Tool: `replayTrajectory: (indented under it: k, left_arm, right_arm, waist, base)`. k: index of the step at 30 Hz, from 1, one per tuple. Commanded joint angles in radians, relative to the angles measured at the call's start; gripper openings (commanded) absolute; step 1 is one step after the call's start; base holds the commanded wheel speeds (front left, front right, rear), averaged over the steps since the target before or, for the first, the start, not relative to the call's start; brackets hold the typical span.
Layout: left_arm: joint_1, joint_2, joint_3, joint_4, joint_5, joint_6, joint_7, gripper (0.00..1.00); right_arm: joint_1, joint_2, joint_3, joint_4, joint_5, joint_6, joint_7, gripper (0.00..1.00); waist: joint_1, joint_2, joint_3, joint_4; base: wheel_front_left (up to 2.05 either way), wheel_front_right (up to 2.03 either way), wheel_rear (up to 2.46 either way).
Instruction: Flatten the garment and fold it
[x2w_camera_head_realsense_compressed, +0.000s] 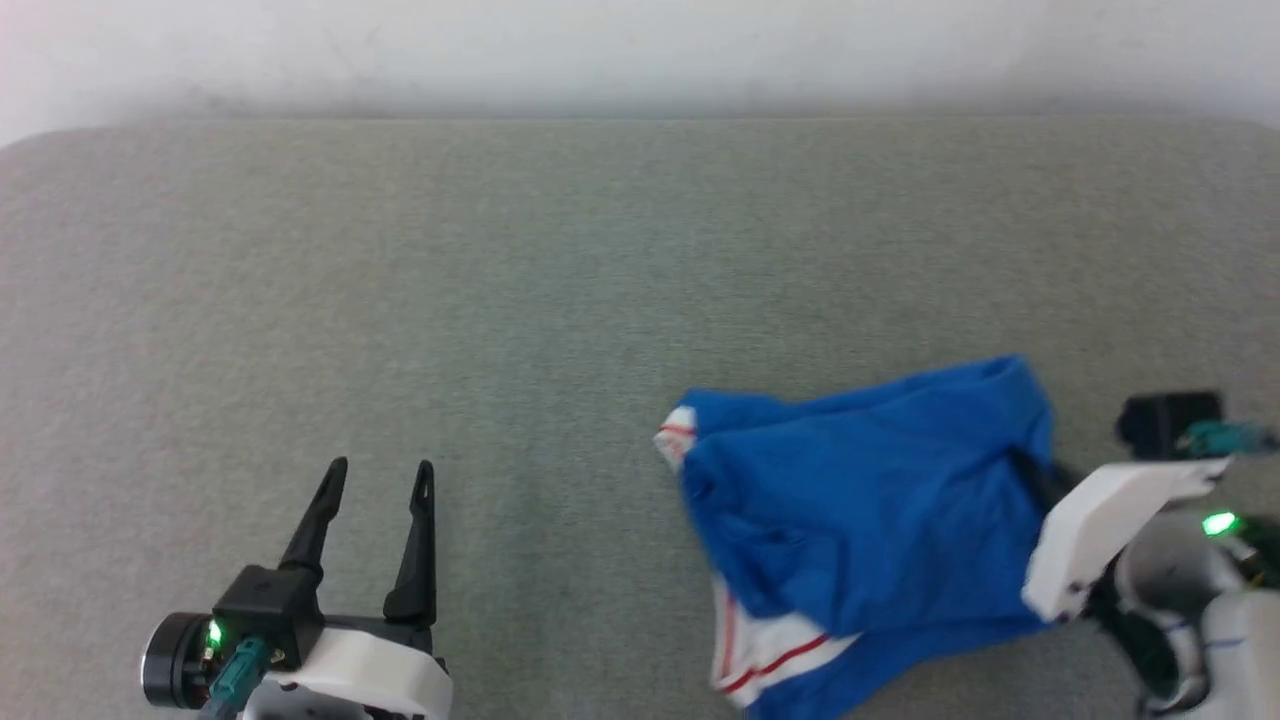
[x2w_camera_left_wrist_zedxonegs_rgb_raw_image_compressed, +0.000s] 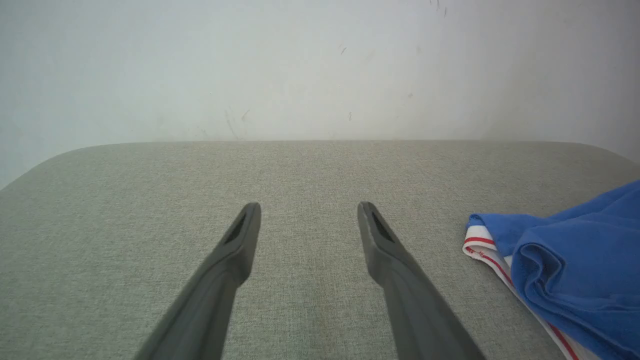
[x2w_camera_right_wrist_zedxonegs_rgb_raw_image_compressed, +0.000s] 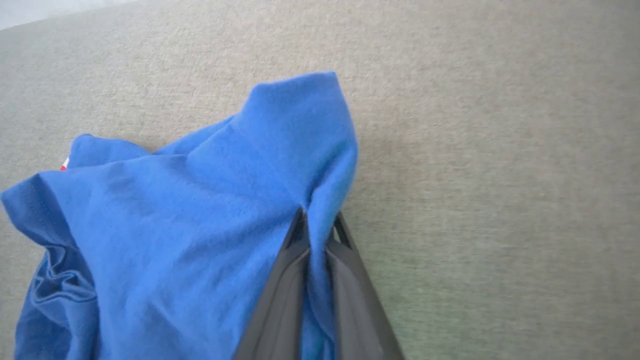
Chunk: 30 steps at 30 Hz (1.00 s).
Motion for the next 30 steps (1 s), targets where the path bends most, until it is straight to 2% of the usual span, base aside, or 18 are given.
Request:
replayTrajectory:
  k: [1, 9, 14, 19, 25, 30]
  left_arm:
    - [-0.016, 0.008, 0.002, -0.005, 0.009, 0.010, 0.003, 1.00]
    - [-0.052, 0.025, 0.012, -0.037, 0.040, 0.039, 0.014, 1.00]
    - [-0.093, 0.046, 0.015, -0.067, 0.070, 0.052, 0.036, 1.00]
    - [-0.152, 0.067, 0.023, -0.095, 0.118, 0.068, 0.034, 1.00]
    - [-0.210, 0.083, 0.029, -0.121, 0.159, 0.082, 0.036, 1.00]
    - [-0.231, 0.069, 0.042, -0.161, 0.147, 0.089, 0.024, 1.00]
  right_arm:
    - [-0.029, -0.026, -0.014, -0.006, -0.010, -0.002, 0.008, 0.00]
    - [-0.137, -0.189, -0.042, 0.011, -0.014, -0.002, 0.062, 0.00]
    - [-0.216, -0.305, -0.043, 0.033, -0.015, -0.002, 0.065, 0.00]
    - [-0.309, -0.385, -0.047, 0.081, -0.018, -0.002, 0.049, 0.00]
    - [-0.394, -0.435, -0.084, 0.172, -0.036, -0.002, 0.008, 0.00]
    - [-0.437, -0.441, -0.126, 0.258, -0.063, -0.002, -0.029, 0.00]
  waist:
    - [0.0000, 0.0000, 0.001, -0.040]
    - [0.0000, 0.0000, 0.062, -0.112]
    - [0.0000, 0.0000, 0.142, -0.156]
    - [0.0000, 0.0000, 0.236, -0.199]
    - [0.0000, 0.0000, 0.320, -0.225]
    - [0.0000, 0.0000, 0.360, -0.233]
  base:
    - [0.00, 0.00, 0.00]
    - [0.00, 0.00, 0.00]
    - [0.00, 0.00, 0.00]
    - [0.00, 0.00, 0.00]
    - [0.00, 0.00, 0.00]
    - [0.00, 0.00, 0.00]
